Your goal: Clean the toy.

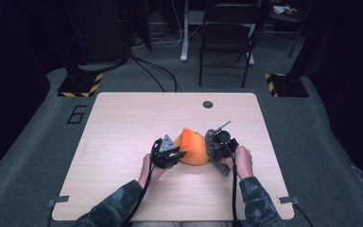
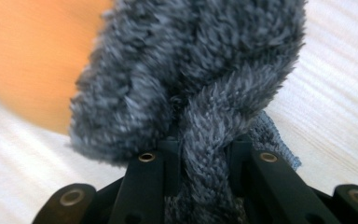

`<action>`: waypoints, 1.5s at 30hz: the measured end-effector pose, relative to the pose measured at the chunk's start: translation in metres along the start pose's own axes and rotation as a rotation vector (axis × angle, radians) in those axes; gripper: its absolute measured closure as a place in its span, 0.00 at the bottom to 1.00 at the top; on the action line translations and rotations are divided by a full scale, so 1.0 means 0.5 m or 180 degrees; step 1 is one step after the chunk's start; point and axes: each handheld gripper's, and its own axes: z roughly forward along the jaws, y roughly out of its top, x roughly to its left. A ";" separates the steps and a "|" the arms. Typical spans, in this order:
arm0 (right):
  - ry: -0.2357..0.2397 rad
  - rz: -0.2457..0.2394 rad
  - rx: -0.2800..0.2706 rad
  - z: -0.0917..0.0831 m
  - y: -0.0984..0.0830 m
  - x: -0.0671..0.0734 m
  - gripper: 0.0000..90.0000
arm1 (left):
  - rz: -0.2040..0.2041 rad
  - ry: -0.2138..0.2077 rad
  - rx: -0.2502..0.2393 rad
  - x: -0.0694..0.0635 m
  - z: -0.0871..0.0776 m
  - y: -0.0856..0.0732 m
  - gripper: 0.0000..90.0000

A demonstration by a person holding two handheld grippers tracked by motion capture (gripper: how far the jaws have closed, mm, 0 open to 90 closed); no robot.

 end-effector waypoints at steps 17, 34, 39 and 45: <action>0.0011 0.0155 -0.0721 -0.094 0.011 -0.020 0.82 | -0.0177 0.0016 -0.0013 0.024 -0.009 -0.006 0.80; 0.0117 -0.0197 -0.0986 -0.059 0.042 0.054 0.82 | 0.0118 0.0281 0.0092 -0.013 -0.011 -0.004 0.42; 0.0097 -0.0173 -0.1006 -0.056 0.043 0.050 0.82 | 0.0192 0.0379 -0.0010 -0.013 0.005 -0.014 0.73; -0.0060 -0.0124 -0.1065 -0.089 0.045 0.053 0.82 | -0.0134 0.0244 -0.0183 -0.005 -0.009 -0.002 0.87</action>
